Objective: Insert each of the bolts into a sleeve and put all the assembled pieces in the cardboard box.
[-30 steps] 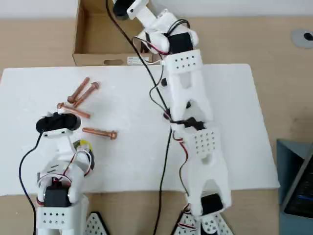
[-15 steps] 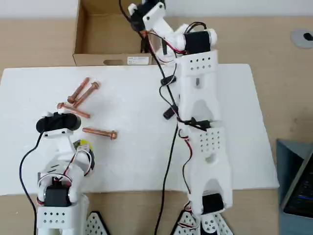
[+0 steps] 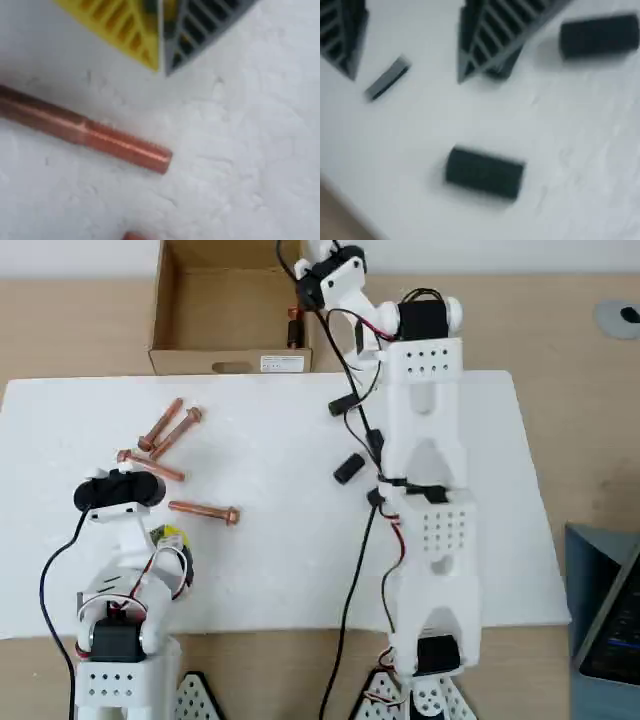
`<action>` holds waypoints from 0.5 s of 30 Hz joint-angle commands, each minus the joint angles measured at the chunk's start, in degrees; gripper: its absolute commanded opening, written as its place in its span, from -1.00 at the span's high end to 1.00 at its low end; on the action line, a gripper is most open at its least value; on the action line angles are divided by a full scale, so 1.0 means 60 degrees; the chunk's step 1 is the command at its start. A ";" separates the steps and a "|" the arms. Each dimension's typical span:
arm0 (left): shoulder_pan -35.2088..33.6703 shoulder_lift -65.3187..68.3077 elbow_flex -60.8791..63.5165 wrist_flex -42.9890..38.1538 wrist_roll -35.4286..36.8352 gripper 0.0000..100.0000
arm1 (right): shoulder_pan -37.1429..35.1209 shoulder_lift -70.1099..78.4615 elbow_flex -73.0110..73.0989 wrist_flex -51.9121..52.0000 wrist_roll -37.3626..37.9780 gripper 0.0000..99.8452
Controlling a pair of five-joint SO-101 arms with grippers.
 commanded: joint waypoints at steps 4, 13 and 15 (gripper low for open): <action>-0.0044 -0.0051 -0.0073 -0.0073 0.0029 0.99 | 0.0168 -0.2484 0.3363 0.0205 0.0015 0.69; -0.0044 -0.0051 -0.0073 -0.0073 0.0029 0.99 | 0.0286 -0.2601 0.4842 0.0117 -0.0249 0.69; -0.0059 -0.0051 -0.0073 -0.0073 0.0029 0.99 | 0.0286 -0.2601 0.5238 -0.0015 -0.0337 0.69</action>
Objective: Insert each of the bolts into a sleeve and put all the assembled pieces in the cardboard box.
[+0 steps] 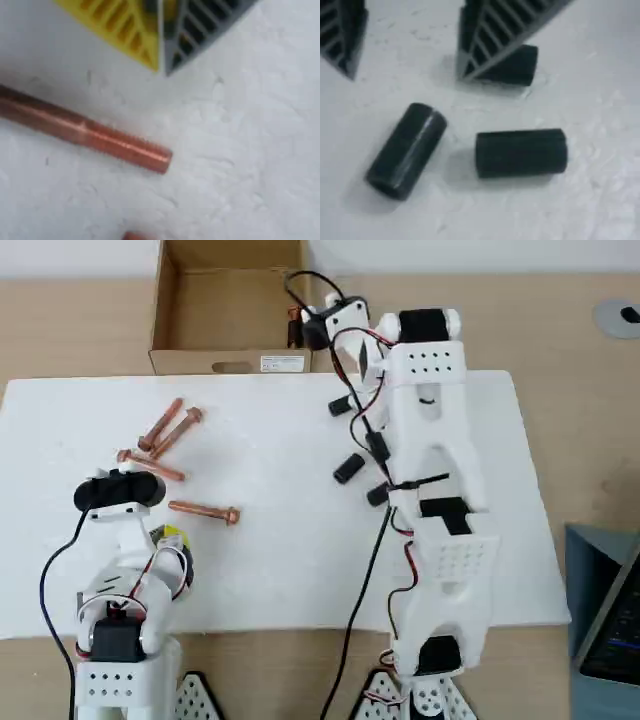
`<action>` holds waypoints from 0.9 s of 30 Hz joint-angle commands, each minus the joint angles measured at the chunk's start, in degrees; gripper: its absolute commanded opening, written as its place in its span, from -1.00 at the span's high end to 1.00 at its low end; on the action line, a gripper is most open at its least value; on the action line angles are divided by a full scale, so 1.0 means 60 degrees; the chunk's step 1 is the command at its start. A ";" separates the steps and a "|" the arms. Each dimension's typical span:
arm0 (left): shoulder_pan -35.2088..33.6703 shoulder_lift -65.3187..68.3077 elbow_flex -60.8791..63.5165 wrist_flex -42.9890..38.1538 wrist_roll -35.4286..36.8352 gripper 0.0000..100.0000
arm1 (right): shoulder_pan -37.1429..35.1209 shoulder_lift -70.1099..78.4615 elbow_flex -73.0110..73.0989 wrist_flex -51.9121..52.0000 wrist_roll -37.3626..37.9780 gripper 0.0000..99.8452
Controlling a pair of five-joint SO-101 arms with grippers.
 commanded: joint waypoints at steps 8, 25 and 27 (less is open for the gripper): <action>-0.0059 -0.0051 -0.0073 -0.0073 0.0029 0.99 | 0.0154 -0.0725 0.1736 -0.0967 -0.0147 0.69; -0.0073 -0.0051 -0.0073 -0.0073 0.0029 0.99 | 0.0168 -0.0183 0.3451 -0.3121 -0.0147 0.69; -0.0073 -0.0051 -0.0073 -0.0073 0.0029 0.99 | 0.0183 0.0212 0.3216 -0.3121 -0.0147 0.69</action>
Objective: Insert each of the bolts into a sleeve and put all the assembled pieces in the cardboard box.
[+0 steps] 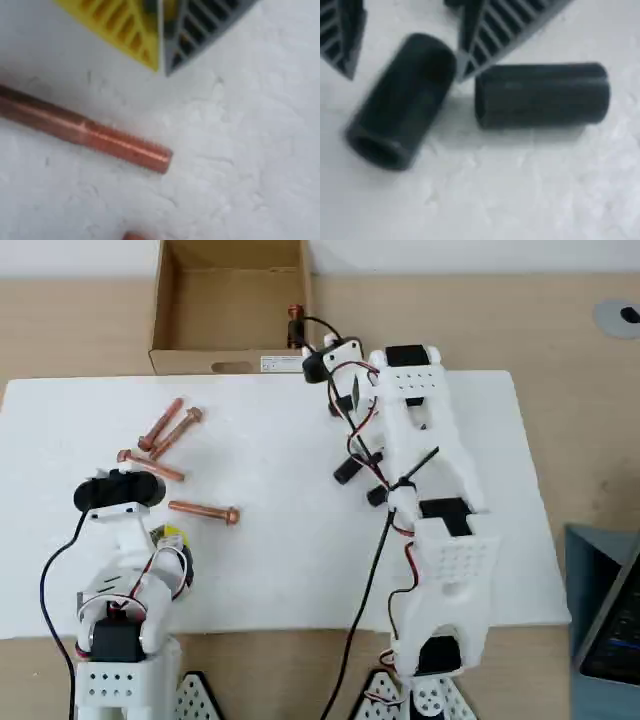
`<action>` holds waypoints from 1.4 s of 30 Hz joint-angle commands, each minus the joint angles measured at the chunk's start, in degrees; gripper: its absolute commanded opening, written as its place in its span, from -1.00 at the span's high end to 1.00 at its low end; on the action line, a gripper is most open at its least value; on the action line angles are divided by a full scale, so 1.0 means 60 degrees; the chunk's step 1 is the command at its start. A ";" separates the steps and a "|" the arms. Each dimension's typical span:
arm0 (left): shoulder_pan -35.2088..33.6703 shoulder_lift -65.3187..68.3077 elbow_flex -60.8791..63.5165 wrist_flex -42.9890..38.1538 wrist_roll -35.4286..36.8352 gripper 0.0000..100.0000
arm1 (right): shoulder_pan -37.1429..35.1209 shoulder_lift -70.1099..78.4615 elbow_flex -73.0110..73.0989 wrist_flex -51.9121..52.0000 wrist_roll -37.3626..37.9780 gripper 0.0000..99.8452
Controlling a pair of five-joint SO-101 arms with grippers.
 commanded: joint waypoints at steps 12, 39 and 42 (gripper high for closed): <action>-0.0073 -0.0051 -0.0073 -0.0073 0.0029 0.99 | 0.0359 0.1971 -0.1839 0.0161 0.0029 0.80; -0.0029 -0.0051 -0.0073 -0.0073 -0.0015 0.99 | 0.0520 -0.1355 -0.4447 0.3209 0.0088 0.98; -0.0015 -0.0051 -0.0073 -0.0073 -0.0029 0.99 | 0.0725 -0.2645 -0.3612 0.3209 0.0088 0.98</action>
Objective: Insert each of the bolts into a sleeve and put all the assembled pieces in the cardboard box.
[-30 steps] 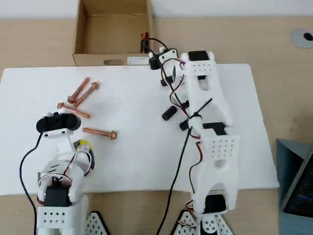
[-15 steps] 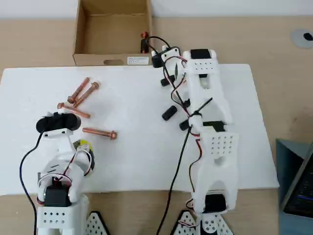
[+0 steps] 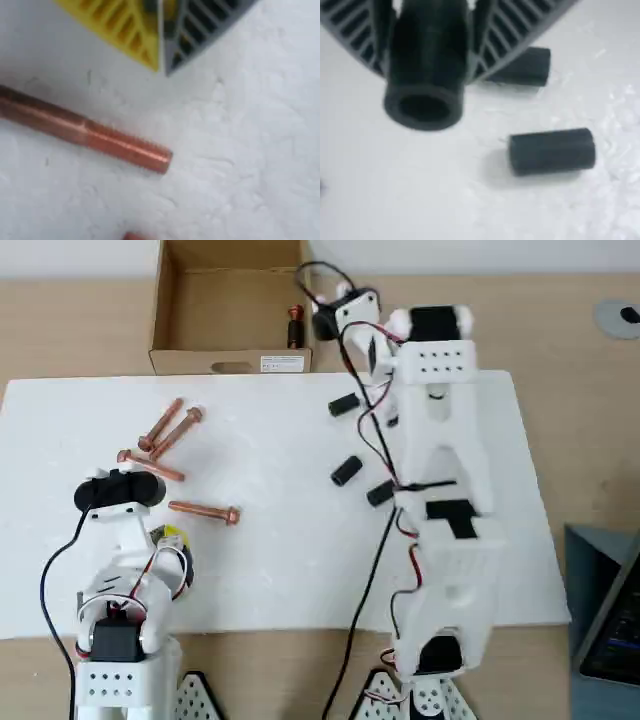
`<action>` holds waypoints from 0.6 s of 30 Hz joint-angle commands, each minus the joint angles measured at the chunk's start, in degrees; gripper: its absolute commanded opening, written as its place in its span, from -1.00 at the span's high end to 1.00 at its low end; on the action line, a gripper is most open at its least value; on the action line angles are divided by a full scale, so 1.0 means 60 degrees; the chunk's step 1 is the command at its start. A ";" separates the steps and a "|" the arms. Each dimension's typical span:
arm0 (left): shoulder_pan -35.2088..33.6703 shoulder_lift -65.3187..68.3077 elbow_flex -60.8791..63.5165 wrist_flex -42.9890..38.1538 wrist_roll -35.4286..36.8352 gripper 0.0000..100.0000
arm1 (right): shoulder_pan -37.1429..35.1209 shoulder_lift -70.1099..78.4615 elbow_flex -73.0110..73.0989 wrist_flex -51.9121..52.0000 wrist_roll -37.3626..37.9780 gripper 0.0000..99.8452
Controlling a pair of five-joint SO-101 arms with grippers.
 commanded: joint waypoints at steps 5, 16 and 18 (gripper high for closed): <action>-0.0103 -0.0051 -0.0073 -0.0073 0.0000 0.99 | 0.0549 -0.4095 0.2923 0.0234 0.0015 0.98; -0.0103 0.0330 -0.2125 0.0440 -0.0029 1.00 | 0.2601 -0.9868 0.7934 0.0147 0.0015 0.98; -0.0103 0.0916 -0.2769 0.0630 -0.0044 1.00 | 0.2938 -1.0527 0.8491 0.0088 0.0015 0.98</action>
